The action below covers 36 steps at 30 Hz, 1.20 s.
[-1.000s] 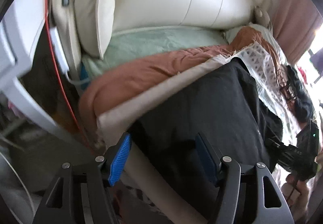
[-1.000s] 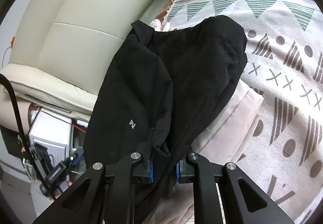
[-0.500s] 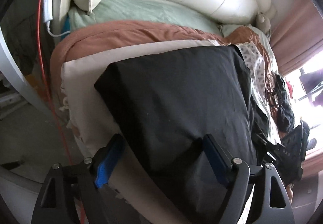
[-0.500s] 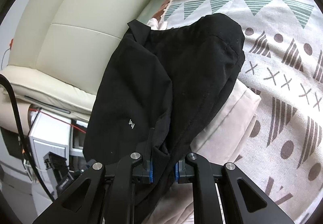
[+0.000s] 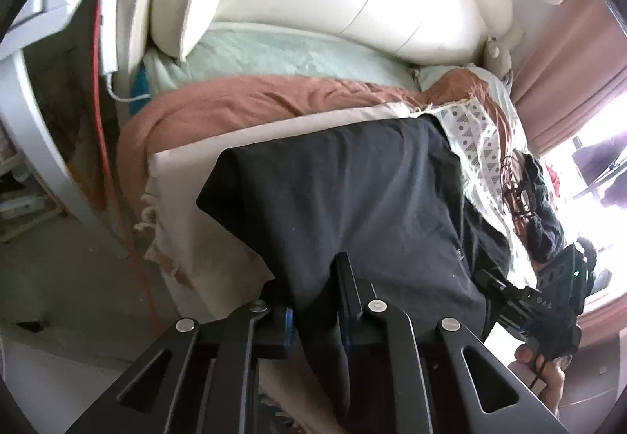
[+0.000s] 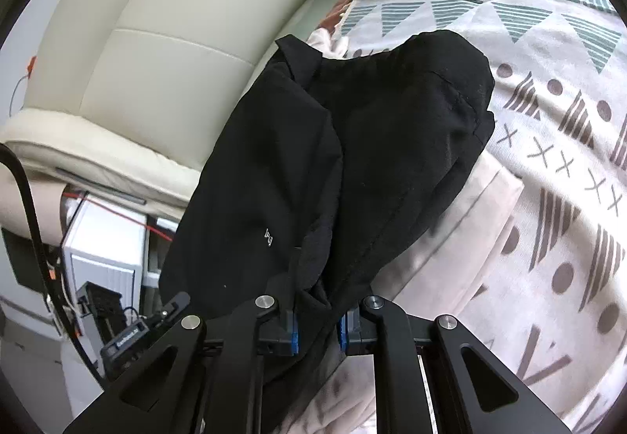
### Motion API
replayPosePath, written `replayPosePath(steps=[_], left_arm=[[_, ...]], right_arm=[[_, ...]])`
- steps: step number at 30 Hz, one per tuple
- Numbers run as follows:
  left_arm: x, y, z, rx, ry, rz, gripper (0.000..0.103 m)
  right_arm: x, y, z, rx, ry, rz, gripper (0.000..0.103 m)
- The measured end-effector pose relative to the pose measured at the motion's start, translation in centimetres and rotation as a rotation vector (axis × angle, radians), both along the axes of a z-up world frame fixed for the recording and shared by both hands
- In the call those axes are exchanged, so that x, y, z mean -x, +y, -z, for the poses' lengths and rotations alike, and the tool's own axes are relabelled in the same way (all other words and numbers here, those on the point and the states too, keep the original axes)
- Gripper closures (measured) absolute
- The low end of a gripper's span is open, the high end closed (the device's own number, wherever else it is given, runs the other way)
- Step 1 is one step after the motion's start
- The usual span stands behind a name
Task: Fold large clothes
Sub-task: 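Lower the folded shirt onto the bed edge by the headboard with both tools, then open both tools and release the folded shirt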
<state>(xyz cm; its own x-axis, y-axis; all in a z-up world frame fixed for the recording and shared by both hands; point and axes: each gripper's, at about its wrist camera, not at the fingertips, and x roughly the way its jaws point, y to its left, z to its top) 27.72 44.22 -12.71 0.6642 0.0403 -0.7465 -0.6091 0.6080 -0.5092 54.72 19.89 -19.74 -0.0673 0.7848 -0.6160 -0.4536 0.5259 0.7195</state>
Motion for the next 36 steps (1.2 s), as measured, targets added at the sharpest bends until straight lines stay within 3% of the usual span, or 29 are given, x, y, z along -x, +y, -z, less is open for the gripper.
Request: replayPosePath(steps=[11, 14, 23, 27, 28, 33, 36], left_arm=[[2.4, -0.7, 0.8, 0.017, 0.013, 0.001, 0.081], [2.2, -0.3, 1.4, 0.033, 0.032, -0.004, 0.074], [0.1, -0.6, 1.8, -0.009, 0.052, 0.015, 0.07], [1.2, -0.6, 0.8, -0.098, 0.1, -0.034, 0.042], [1.6, -0.6, 0.6, -0.115, 0.103, -0.046, 0.04], [3.3, -1.2, 0.1, -0.124, 0.112, -0.047, 0.04], [3.1, -2.4, -0.7, -0.157, 0.111, -0.026, 0.04]], right_arm=[[2.0, -0.2, 0.2, 0.02, -0.005, -0.067, 0.089], [1.6, -0.4, 0.5, 0.021, 0.006, -0.063, 0.09], [0.0, -0.4, 0.9, 0.052, -0.016, -0.035, 0.089], [-0.6, -1.7, 1.3, 0.072, -0.013, -0.01, 0.072], [-0.7, -2.2, 1.3, 0.083, -0.024, 0.006, 0.066], [-1.1, -4.0, 0.9, 0.12, -0.045, 0.057, 0.066], [-0.3, -4.8, -0.7, 0.169, -0.115, 0.072, 0.066]])
